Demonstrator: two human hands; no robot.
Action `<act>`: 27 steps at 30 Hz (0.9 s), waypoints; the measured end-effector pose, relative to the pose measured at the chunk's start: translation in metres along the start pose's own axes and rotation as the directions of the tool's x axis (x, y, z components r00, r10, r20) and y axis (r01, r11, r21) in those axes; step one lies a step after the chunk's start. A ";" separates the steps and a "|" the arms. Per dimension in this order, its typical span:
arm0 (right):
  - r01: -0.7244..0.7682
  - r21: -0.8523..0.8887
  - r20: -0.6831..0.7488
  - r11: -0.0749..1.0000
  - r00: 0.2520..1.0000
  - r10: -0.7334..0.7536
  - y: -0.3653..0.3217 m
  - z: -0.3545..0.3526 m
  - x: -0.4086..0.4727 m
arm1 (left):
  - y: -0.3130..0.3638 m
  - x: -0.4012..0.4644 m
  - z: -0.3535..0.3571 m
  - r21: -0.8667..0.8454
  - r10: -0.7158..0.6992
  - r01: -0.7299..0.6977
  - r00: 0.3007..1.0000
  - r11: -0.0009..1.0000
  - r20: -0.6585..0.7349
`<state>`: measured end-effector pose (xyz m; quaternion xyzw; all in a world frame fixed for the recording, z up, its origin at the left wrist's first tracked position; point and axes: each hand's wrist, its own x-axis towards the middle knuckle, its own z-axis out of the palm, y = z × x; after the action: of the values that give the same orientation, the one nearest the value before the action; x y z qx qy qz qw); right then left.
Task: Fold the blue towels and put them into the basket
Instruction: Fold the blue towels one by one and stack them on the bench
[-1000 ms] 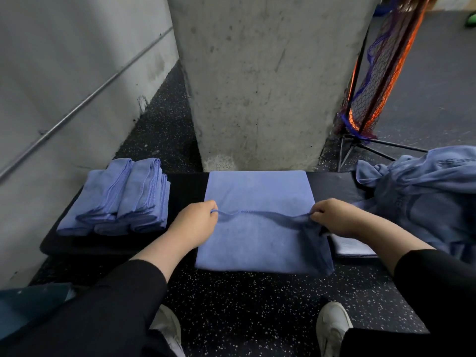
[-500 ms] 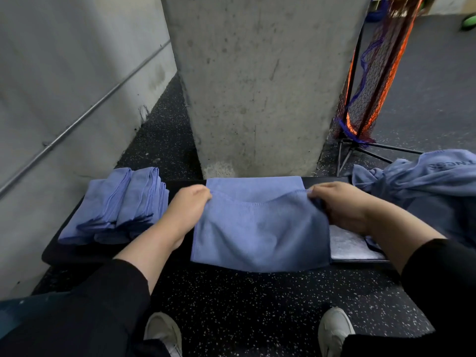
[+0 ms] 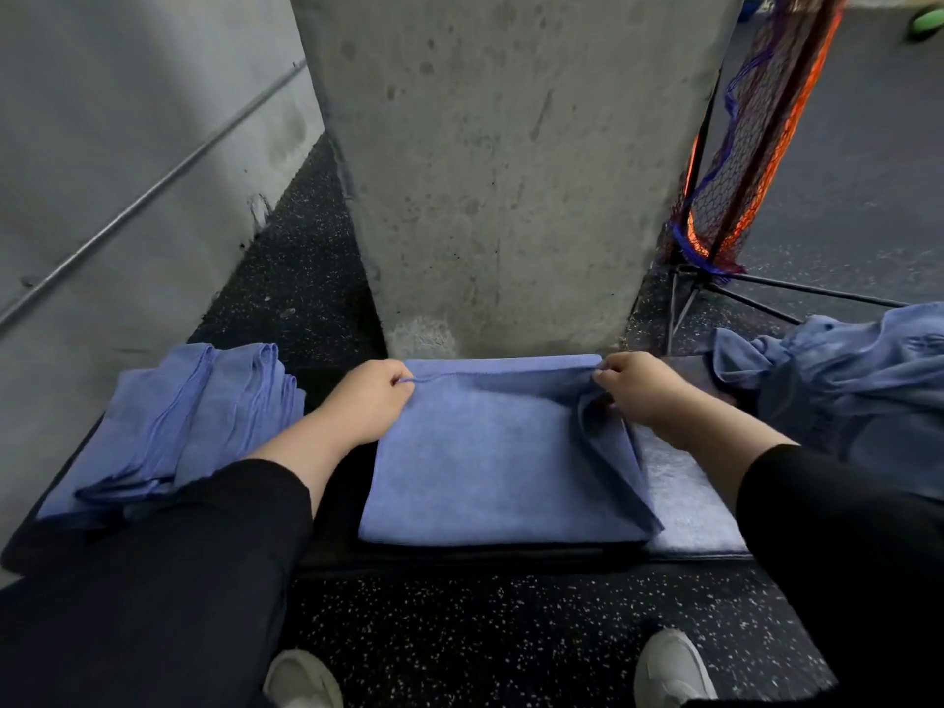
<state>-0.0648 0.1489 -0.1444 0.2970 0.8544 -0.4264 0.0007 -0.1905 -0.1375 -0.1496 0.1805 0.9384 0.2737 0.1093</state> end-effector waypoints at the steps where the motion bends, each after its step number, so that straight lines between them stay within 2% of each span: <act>1: 0.008 -0.039 -0.025 0.999 1.000 -0.009 0.003 0.002 0.003 | -0.002 0.004 0.003 0.019 0.006 -0.006 1.000 1.000 0.017; 4: 0.047 -0.041 -0.017 0.998 0.999 -0.048 0.002 0.001 0.004 | -0.003 0.010 0.002 0.051 -0.008 0.006 0.999 0.999 0.042; 6: 0.044 -0.031 0.078 0.999 0.996 -0.042 0.002 -0.005 0.002 | -0.004 0.011 -0.001 0.084 -0.013 0.006 0.997 0.996 0.079; 7: 0.025 -0.076 0.188 0.997 0.982 -0.010 -0.001 -0.011 -0.001 | -0.003 0.010 -0.003 0.116 -0.005 -0.008 0.994 0.993 0.107; 9: -0.152 0.013 0.312 0.988 0.940 0.140 0.002 -0.017 -0.012 | 0.000 0.003 -0.008 0.176 0.005 -0.038 0.983 0.984 0.183; 10: -0.279 0.158 0.405 0.947 0.893 0.195 0.002 -0.018 -0.015 | 0.001 -0.001 -0.010 0.198 -0.001 -0.044 0.975 0.979 0.223; 11: -0.279 0.199 0.417 0.939 0.892 0.176 0.005 -0.019 -0.018 | 0.003 -0.007 -0.012 0.220 -0.011 -0.049 0.965 0.974 0.262; 12: -0.228 0.132 0.420 0.965 0.894 0.154 0.009 -0.018 -0.025 | 0.005 -0.013 -0.015 0.236 -0.024 -0.051 0.953 0.970 0.303; 15: -0.233 -0.024 0.560 0.972 0.802 0.206 0.015 -0.024 -0.044 | 0.006 -0.030 -0.022 0.205 -0.096 0.000 0.884 0.979 0.457; 17: -0.201 -0.050 0.603 0.978 0.775 0.190 0.017 -0.028 -0.052 | 0.006 -0.041 -0.025 0.173 -0.110 0.020 0.843 0.985 0.527; 19: -0.186 -0.039 0.602 0.982 0.779 0.172 0.022 -0.031 -0.054 | 0.006 -0.048 -0.028 0.141 -0.087 0.011 0.832 0.990 0.548; 21: -0.189 0.035 0.603 0.981 0.787 0.130 0.020 -0.034 -0.059 | 0.006 -0.052 -0.031 0.015 -0.060 0.062 0.841 0.998 0.537; 22: -0.201 0.103 0.602 0.974 0.792 0.100 0.018 -0.037 -0.060 | 0.005 -0.053 -0.033 -0.110 -0.054 0.131 0.846 0.985 0.530; 25: -0.225 0.319 0.528 0.920 0.849 0.025 0.006 -0.042 -0.058 | 0.003 -0.050 -0.040 -0.478 -0.024 0.284 0.877 0.831 0.480; 27: -0.208 0.454 0.406 0.866 0.914 0.006 0.001 -0.040 -0.047 | 0.002 -0.039 -0.039 -0.583 -0.044 0.245 0.940 0.775 0.338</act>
<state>-0.0155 0.1543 -0.1074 0.2440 0.6830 -0.6778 0.1205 -0.1664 -0.1699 -0.1118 0.1013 0.7798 0.5242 0.3267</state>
